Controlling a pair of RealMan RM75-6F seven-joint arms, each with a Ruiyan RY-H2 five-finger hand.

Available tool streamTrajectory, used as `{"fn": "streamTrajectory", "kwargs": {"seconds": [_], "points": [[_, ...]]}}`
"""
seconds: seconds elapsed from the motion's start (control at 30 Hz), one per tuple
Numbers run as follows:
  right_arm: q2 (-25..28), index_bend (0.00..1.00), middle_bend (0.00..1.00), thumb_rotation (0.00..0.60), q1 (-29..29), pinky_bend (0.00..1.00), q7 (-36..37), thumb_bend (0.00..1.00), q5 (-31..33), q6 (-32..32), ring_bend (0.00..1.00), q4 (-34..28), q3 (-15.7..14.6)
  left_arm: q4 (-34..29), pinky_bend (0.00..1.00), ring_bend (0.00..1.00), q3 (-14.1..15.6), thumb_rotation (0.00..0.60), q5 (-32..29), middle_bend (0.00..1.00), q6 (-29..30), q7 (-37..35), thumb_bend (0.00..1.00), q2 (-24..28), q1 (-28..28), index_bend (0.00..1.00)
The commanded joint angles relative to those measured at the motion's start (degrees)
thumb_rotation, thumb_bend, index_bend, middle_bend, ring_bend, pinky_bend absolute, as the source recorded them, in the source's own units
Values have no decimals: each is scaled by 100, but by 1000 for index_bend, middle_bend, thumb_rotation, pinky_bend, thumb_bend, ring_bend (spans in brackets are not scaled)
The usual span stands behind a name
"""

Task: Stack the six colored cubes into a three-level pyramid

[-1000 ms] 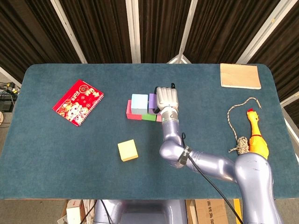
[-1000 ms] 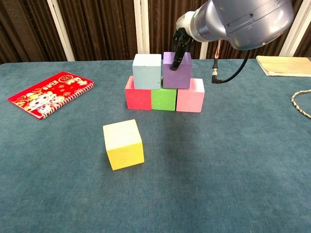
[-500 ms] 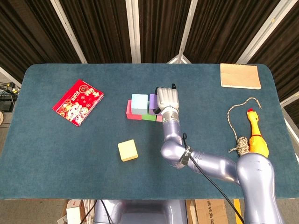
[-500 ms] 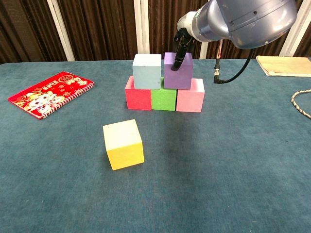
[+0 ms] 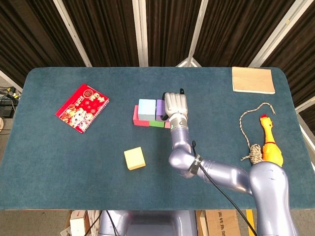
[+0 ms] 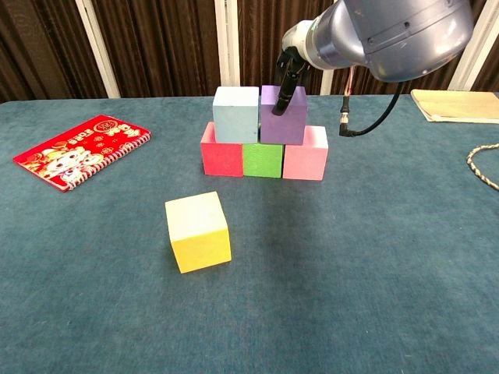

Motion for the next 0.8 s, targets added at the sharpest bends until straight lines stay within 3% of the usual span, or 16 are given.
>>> {"fn": "streamTrajectory", "kwargs": {"seconds": [0.03,0.8], "points": [[-9,389,475,600,-4,0,7,385,-8,4,300,5,16,-2,0,7,3,600,0,96,-8,-2,316,1,-1,159],[-101,390,475,600,-13,0,-70,386,-41,-17,300,91,100,6,0,7,-1,600,-13,96,-12,-5,316,-6,1,159]]}}
